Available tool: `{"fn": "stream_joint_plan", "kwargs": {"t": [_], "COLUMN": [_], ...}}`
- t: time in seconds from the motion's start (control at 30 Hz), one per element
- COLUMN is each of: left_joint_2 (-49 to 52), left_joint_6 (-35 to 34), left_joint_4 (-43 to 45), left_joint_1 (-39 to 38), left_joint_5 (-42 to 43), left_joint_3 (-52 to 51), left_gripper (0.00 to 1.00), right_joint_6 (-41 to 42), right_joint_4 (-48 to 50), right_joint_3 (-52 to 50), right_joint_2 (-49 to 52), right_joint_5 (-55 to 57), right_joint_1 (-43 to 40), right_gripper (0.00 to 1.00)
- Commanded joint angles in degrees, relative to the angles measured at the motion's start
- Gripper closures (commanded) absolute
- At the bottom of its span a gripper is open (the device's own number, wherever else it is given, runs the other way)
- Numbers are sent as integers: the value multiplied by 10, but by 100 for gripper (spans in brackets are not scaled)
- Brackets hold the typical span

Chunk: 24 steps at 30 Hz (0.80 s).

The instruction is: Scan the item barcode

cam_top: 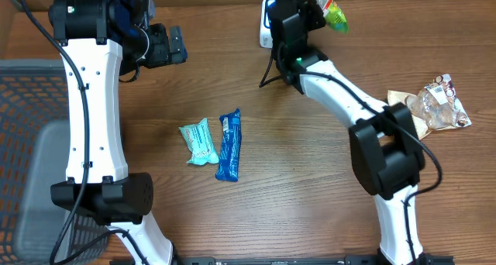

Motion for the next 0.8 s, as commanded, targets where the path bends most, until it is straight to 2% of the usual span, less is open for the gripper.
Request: {"fn": "stream_joint_plan", "kwargs": {"t": [0.0,0.27,0.53,0.77], "left_joint_2": [1,1,1,1], "left_joint_6": [-8,-8,-8,-8], "left_joint_4": [-1,-1,-1,-1], "left_joint_1": [-2,-2,-2,-2], "left_joint_5": [-3,-4,-4,-4], "left_joint_3": [10,10,10,10], "left_gripper": [0,0,0,1], "right_joint_6": [-130,-151,-235,-237], "right_joint_4": [33,97,148,192], "right_joint_3": [15,15,15,15], "right_joint_2": [35,68,85,94], "right_joint_5": [13,12,-38,-50], "right_joint_1": [-3,-3,-7,-23], "right_gripper": [96,96,96,96]}}
